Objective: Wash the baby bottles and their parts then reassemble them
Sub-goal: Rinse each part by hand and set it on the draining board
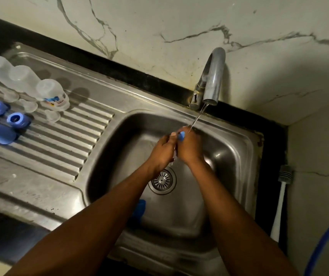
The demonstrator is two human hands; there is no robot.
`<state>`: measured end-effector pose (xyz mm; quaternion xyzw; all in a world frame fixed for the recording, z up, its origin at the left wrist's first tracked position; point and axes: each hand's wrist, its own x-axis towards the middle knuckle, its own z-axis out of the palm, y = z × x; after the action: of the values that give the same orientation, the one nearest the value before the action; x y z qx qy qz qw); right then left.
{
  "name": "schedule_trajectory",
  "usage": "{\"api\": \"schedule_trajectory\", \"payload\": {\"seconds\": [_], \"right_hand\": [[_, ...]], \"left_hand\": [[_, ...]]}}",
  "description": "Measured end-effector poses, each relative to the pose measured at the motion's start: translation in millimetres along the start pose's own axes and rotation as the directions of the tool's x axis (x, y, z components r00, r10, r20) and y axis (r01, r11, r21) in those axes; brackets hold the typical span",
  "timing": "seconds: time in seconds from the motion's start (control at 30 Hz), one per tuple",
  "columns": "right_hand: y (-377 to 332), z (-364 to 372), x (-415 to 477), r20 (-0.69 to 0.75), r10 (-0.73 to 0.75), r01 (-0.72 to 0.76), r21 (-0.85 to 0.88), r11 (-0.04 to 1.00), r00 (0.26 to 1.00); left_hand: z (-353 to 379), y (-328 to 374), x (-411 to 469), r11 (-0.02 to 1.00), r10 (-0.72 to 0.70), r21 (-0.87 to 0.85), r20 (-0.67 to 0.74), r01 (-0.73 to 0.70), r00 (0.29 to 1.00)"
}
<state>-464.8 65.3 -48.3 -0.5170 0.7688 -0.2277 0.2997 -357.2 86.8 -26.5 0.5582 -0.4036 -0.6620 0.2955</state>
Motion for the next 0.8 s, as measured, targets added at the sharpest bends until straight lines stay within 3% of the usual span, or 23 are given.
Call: {"api": "schedule_trajectory", "payload": {"seconds": [0.13, 0.23, 0.3, 0.37, 0.43, 0.47, 0.53, 0.57, 0.6, 0.63, 0.67, 0.7, 0.73, 0.77, 0.8], "right_hand": [[-11, -10, -7, 0.149, 0.083, -0.108, 0.17, 0.98, 0.985], [-24, -30, -22, 0.344, -0.02, -0.003, 0.066, 0.998, 0.939], [-35, -46, -34, 0.316, -0.055, 0.074, -0.048, 0.996, 0.947], [-47, -62, -47, 0.189, -0.122, 0.135, -0.059, 0.989, 0.974], [-50, -83, -61, 0.165, -0.174, 0.14, 0.202, 0.969, 0.971], [-52, -97, -68, 0.2, -0.226, 0.126, 0.414, 0.902, 0.953], [-50, -115, -85, 0.253, -0.34, 0.029, 0.764, 0.645, 0.906], [-44, -110, -90, 0.27, -0.343, -0.07, 0.864, 0.498, 0.899], [-32, -96, -94, 0.297, -0.298, -0.156, 0.895, 0.417, 0.907], [-9, -71, -95, 0.354, -0.182, -0.231, 0.846, 0.48, 0.917], [9, -43, -97, 0.417, 0.016, -0.327, 0.688, 0.648, 0.909], [32, -14, -105, 0.451, 0.125, -0.299, 0.338, 0.893, 0.884], [56, 11, -119, 0.492, 0.17, -0.196, 0.002, 0.981, 0.854], [76, 29, -131, 0.42, 0.198, -0.095, -0.253, 0.963, 0.886], [81, 35, -139, 0.341, 0.22, -0.1, -0.337, 0.936, 0.914]], "left_hand": [[3, 8, -4, 0.995, -0.057, -0.077, 0.087, 0.063, 0.995], [1, 16, -13, 0.994, -0.048, -0.091, 0.1, 0.057, 0.994], [0, 27, -24, 0.995, -0.024, -0.093, 0.11, 0.035, 0.994], [0, 44, -38, 0.998, -0.005, -0.062, 0.134, 0.013, 0.991], [0, 61, -55, 0.995, 0.076, -0.074, 0.162, -0.065, 0.984], [1, 67, -64, 0.983, 0.155, -0.121, 0.154, -0.137, 0.976], [6, 71, -81, 0.944, 0.304, -0.163, 0.096, -0.286, 0.948], [8, 65, -86, 0.932, 0.343, -0.145, 0.067, -0.331, 0.937], [9, 51, -84, 0.937, 0.336, -0.122, 0.056, -0.328, 0.94], [11, 31, -80, 0.965, 0.252, -0.092, 0.049, -0.247, 0.967], [8, 4, -70, 0.996, 0.089, -0.018, 0.032, -0.089, 0.995], [4, -19, -66, 0.979, -0.135, 0.152, -0.01, 0.135, 0.991], [-1, -41, -63, 0.872, -0.292, 0.386, -0.085, 0.301, 0.953], [-7, -64, -66, 0.76, -0.354, 0.541, -0.121, 0.36, 0.928], [-11, -80, -66, 0.693, -0.314, 0.649, -0.118, 0.312, 0.942]]}}
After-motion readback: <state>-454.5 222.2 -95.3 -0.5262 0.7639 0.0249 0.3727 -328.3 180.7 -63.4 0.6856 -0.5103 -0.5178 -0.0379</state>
